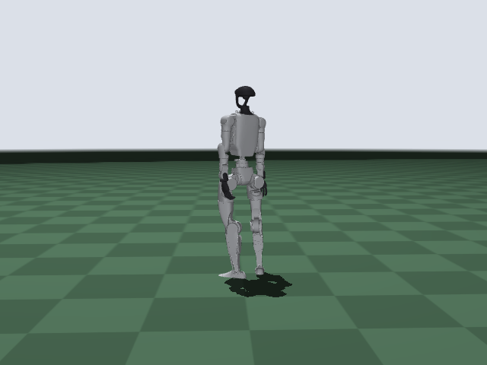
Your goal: Upper body actions
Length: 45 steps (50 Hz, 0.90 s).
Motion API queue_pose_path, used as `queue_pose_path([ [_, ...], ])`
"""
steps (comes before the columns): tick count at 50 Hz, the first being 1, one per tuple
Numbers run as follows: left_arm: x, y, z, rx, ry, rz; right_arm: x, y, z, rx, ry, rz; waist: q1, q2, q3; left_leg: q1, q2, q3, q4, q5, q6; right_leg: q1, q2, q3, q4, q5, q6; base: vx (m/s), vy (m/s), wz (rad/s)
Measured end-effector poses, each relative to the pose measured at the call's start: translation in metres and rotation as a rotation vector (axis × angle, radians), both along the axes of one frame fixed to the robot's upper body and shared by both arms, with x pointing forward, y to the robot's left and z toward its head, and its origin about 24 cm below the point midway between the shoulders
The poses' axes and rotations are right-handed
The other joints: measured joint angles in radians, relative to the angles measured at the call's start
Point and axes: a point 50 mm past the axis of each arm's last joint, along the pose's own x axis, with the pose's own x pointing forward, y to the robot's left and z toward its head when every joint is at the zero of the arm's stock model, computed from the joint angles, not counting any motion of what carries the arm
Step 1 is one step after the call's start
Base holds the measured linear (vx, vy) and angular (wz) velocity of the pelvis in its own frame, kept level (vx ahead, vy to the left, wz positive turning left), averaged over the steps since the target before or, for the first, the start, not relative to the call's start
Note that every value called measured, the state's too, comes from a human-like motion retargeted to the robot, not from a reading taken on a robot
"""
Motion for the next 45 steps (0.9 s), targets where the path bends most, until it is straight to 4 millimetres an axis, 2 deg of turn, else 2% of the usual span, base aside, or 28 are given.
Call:
queue_pose_path([
  [45, 0.0007, -0.0005, -0.0001, -0.002, -0.003, 0.003, 0.0018, -0.0012, 0.0001, -0.001, -0.002, 0.031, -0.004, 0.004, 0.003, -0.003, 0.002, -0.006, 0.003, 0.004, 0.002, 0.002, 0.000, -0.001, 0.000, 0.000, -0.002, 0.00, 0.00, 0.00],
])
